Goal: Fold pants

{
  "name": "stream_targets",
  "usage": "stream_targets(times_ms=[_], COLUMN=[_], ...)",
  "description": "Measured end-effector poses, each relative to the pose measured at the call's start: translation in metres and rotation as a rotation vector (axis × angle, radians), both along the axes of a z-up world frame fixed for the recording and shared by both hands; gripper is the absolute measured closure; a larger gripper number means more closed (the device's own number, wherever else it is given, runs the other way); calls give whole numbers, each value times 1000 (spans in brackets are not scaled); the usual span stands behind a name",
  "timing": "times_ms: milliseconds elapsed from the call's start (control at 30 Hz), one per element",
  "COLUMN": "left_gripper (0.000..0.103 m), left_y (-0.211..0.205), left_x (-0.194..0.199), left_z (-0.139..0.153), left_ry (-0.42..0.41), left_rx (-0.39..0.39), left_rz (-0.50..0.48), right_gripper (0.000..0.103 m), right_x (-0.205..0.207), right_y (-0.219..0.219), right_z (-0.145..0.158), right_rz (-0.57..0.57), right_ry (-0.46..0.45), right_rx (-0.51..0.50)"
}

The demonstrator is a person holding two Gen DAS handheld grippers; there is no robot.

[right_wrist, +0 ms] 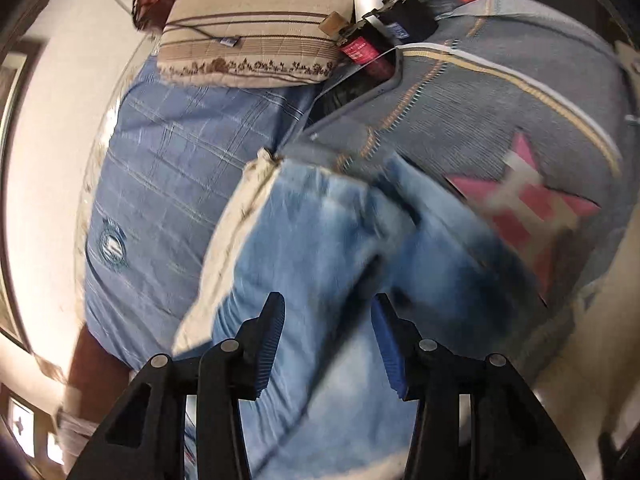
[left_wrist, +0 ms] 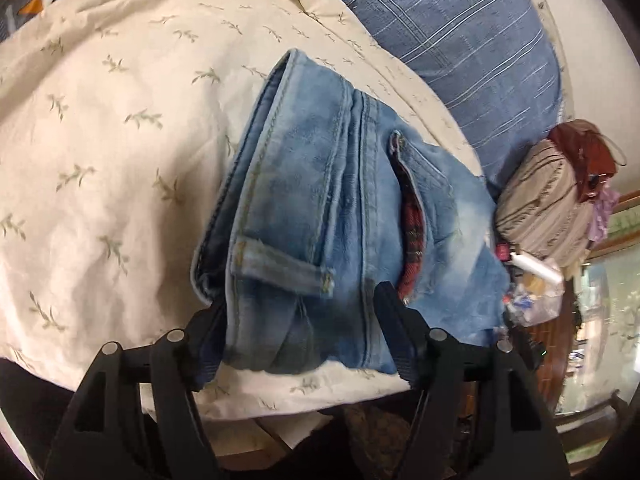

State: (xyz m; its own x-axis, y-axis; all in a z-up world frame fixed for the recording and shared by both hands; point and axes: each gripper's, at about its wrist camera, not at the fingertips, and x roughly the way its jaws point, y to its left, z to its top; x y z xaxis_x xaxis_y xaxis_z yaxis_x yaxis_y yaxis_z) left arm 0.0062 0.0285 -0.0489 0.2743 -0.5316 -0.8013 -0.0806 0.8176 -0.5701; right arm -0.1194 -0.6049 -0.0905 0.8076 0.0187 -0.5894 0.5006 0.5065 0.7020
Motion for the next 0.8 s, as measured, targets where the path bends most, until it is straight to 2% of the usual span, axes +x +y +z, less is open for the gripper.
stream_targets(times_ms=[33,67,100,167,233,267,333,400,467,500,567,633,700,767,800], left_gripper=[68,82,94,94,94,94,94,94,94,93,89,83,83,79,72], left_y=[-1,-2,-2,-4,-9,-12,-15,-14,-13,-12,-9,-2,8,24,33], left_x=[2,8,11,8,3,2,-1,1,3,3,-1,-9,-18,-18,-16], left_z=[3,8,12,23,29,27,12,-6,-9,-6,5,16,31,46,53], left_ry=[-3,-2,9,-13,-46,-45,-11,45,61,55,28,-15,-68,-114,-138], left_rx=[17,20,-8,-5,40,55,92,103,88,91,109,115,104,99,109], left_rz=[6,12,10,3,-33,-46,-66,-75,-78,-90,-127,-176,-224,-203,-172], right_gripper=[85,101,100,100,100,100,100,99,94,93,89,72,70,70,68], right_x=[7,13,9,-13,-40,-55,-76,-85,-94,-100,-102,-106,-104,-93,-82], right_y=[-4,-6,-7,-3,5,4,0,-6,-9,-9,-10,-11,-5,11,21], right_z=[3,13,30,66,79,72,40,-10,-37,-38,-24,1,26,57,68], right_rz=[10,17,20,28,10,-4,-42,-70,-88,-109,-128,-167,-199,-193,-155], right_ry=[3,-14,-81,-198,-200,-180,-77,72,87,57,34,46,32,12,-7], right_rx=[-13,-31,-50,-141,-217,-214,-175,-102,-15,3,-13,-94,-200,-330,-375])
